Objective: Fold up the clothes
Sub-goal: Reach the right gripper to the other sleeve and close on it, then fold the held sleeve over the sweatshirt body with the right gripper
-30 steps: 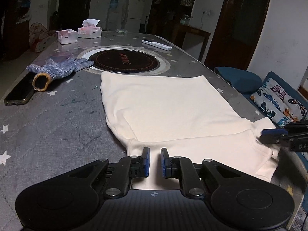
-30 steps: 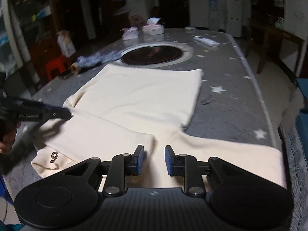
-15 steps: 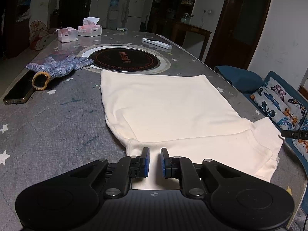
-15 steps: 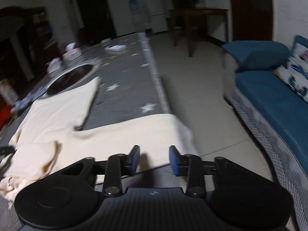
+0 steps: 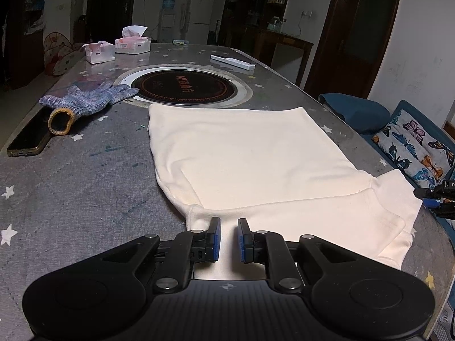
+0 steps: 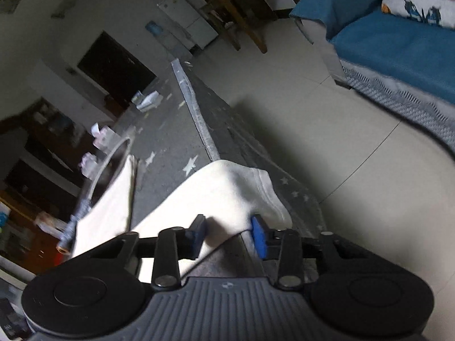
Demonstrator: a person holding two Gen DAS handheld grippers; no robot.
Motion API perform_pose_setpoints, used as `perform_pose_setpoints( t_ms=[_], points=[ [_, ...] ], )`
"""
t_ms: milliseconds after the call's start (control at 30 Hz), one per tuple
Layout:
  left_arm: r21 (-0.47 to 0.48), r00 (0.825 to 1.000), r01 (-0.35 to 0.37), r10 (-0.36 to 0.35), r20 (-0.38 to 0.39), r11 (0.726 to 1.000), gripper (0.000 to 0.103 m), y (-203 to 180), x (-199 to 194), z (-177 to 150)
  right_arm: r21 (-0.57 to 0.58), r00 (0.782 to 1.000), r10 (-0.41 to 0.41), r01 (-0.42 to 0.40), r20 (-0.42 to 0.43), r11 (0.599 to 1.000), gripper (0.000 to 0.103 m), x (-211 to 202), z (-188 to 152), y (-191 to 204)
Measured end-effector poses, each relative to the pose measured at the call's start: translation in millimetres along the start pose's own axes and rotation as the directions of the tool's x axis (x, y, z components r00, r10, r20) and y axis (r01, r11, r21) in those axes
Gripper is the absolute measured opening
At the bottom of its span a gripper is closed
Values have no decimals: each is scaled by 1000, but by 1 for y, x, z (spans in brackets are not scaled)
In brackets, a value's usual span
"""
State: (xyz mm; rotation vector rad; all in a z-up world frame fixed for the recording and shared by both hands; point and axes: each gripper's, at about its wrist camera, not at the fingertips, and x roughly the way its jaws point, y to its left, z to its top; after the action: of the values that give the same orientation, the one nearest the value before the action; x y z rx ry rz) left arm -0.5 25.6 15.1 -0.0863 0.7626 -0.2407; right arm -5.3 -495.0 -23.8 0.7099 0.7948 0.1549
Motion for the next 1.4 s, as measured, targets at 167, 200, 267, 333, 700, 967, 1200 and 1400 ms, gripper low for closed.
perform_pose_setpoints(
  t_ms=[167, 200, 267, 333, 700, 967, 1200, 1400],
  points=[
    [0, 1000, -4, 4, -2, 1000, 14, 0, 0, 0, 29, 999, 1, -2, 40, 1000, 17, -4, -1, -4],
    [0, 1000, -5, 5, -2, 1000, 15, -1, -1, 0, 34, 999, -4, 2, 51, 999, 15, -6, 0, -3],
    [1, 1000, -5, 5, 0, 1000, 15, -1, -2, 0, 39, 998, -13, 10, 69, 999, 7, -9, 0, -2],
    [1, 1000, -5, 5, 1, 1000, 15, -1, -2, 0, 40, 996, -15, 12, 85, 999, 5, -12, 1, -2],
    [-12, 1000, -1, 1, 20, 1000, 15, 3, -10, -2, -102, 984, 69, -53, 162, 993, 4, -27, 11, 56],
    [-26, 999, -4, 5, 41, 1000, 20, 5, -18, -5, -572, 964, 266, -222, -6, 789, 4, -13, -25, 184],
    [-44, 999, -19, 21, 47, 999, 28, 16, -25, -11, -729, 928, 269, -369, -257, 577, 20, 14, -91, 244],
    [-31, 998, 25, -23, 67, 999, 31, 8, -34, -9, -731, 954, 169, -299, -248, 614, 25, 16, -84, 221]
  ],
)
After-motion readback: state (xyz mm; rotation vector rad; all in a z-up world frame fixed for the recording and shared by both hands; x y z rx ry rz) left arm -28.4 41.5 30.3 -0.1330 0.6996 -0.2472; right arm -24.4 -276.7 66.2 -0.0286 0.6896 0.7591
